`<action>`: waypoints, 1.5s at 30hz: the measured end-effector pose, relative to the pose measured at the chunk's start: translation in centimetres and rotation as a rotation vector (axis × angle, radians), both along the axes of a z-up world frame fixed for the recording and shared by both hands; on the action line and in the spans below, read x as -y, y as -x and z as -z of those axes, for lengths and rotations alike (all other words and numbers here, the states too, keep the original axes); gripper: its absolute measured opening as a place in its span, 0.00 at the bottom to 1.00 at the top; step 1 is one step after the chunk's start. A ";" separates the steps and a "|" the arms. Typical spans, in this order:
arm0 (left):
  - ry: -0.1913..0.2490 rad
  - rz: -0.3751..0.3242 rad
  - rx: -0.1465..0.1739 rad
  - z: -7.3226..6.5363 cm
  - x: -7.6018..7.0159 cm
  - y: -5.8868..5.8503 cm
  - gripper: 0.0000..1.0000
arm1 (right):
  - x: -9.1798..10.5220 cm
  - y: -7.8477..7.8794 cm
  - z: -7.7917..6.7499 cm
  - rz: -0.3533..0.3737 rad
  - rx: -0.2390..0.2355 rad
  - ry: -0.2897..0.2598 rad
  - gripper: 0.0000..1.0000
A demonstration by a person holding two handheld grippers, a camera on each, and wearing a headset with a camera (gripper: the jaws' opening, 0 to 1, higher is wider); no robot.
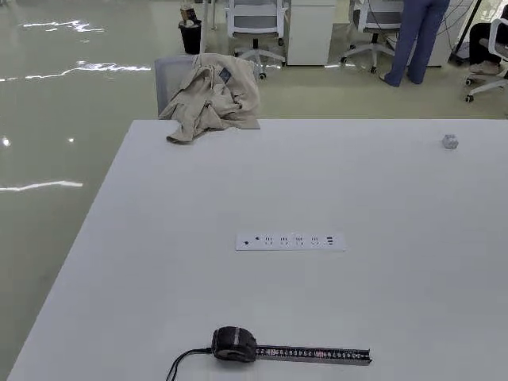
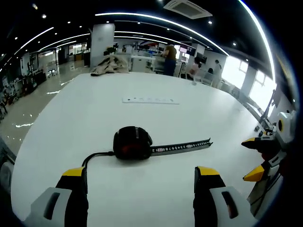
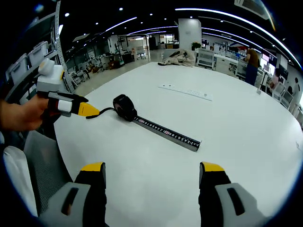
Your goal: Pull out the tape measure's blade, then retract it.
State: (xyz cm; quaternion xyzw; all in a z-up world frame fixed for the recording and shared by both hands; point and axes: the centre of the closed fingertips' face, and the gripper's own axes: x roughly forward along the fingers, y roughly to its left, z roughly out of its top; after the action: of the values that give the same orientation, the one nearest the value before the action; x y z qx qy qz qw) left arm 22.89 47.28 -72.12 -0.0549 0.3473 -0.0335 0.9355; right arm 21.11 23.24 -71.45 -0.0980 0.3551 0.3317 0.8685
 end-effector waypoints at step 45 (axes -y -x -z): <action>0.002 -0.118 -0.055 3.0 -0.1 -3.3 0.83 | 1.0 -4.9 4.8 -0.420 0.017 0.235 0.68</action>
State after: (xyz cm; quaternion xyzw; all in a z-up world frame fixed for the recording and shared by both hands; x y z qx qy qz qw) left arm 26.20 47.35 -75.08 -0.0773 0.3688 0.0227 0.9260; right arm 26.01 22.21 -76.27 -0.2727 0.3559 0.4606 0.7661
